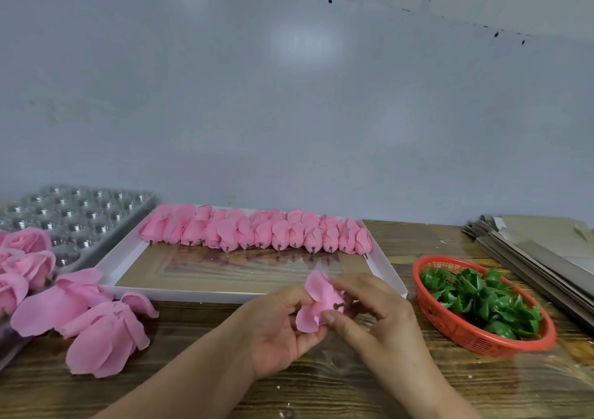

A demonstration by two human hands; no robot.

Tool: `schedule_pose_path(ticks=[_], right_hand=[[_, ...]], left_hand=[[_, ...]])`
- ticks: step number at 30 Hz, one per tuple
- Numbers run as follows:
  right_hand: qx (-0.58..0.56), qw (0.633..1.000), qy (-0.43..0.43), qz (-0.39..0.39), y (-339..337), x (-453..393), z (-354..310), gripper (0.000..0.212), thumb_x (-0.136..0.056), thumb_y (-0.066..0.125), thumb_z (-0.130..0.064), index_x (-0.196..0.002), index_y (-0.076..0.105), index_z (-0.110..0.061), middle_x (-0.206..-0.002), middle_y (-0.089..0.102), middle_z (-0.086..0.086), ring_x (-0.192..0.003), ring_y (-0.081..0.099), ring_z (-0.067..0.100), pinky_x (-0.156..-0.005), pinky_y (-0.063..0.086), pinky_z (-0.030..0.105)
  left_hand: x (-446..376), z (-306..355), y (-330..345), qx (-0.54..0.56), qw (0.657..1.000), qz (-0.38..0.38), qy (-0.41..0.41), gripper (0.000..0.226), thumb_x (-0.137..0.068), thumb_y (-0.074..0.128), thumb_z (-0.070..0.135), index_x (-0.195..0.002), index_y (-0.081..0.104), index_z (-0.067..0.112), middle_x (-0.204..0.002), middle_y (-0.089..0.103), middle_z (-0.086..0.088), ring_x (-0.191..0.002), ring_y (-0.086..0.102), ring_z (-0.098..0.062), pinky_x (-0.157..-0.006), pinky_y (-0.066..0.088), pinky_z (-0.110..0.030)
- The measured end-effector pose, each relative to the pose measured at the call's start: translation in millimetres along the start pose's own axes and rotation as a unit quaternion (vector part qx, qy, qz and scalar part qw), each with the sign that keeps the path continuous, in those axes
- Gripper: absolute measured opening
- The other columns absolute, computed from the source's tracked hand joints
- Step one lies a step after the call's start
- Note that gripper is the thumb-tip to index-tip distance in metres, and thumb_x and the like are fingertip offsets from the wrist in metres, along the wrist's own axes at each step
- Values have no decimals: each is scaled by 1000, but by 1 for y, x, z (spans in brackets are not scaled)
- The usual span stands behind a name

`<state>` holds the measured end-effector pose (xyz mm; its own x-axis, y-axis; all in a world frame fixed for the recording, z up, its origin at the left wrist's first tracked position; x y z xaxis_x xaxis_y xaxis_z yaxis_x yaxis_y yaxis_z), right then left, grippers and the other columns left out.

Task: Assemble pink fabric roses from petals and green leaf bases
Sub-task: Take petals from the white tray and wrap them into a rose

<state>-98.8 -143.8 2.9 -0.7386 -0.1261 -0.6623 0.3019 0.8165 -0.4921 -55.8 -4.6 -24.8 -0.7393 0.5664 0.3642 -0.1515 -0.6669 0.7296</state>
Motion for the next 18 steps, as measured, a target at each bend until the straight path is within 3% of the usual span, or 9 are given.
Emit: schedule_pose_path(ticks=[5,10,15,18], right_hand=[[86,992,-79,-38,-4,0,-5,32,-77,70,-22,-105,69,-8,-98,62,-10,-88,59,-2,-72,53,21],[113,989,-82,-40,-6,1,-5,22,-76,68,-20,-94,72,-8,-97,60,-11,-80,63,4,-64,55,26],[106,991,-68,-40,-7,0,-6,21,-75,69,-18,-94,73,-9,-98,60,-12,-90,59,-1,-74,50,12],[108,991,-61,-52,-8,0,-6,23,-76,68,-19,-96,73,-9,-102,60,-10,-93,58,-1,-76,49,11]], left_hand=[[2,1,0,-37,999,-5,0,42,-58,65,-14,-101,67,-16,-104,68,-30,-76,71,-34,-56,57,-31],[3,2,1,-71,997,8,15,32,-78,57,-7,-109,64,-10,-100,69,-27,-78,72,-31,-59,59,-34],[5,-1,2,-115,993,18,5,28,-92,46,5,-112,63,-6,-100,72,-22,-76,72,-23,-65,59,-35],[6,-1,4,-113,993,15,4,29,-95,42,6,-109,64,-6,-100,72,-22,-79,73,-24,-65,59,-35]])
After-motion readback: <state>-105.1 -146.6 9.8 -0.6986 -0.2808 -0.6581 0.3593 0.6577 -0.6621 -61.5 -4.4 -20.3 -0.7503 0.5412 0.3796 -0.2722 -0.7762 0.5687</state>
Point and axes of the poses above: each hand's wrist, its own x-axis away from the middle knuckle, its own y-axis out of the palm, z = x × y, the point moved 2 cm from there along -x, towards the middle knuckle
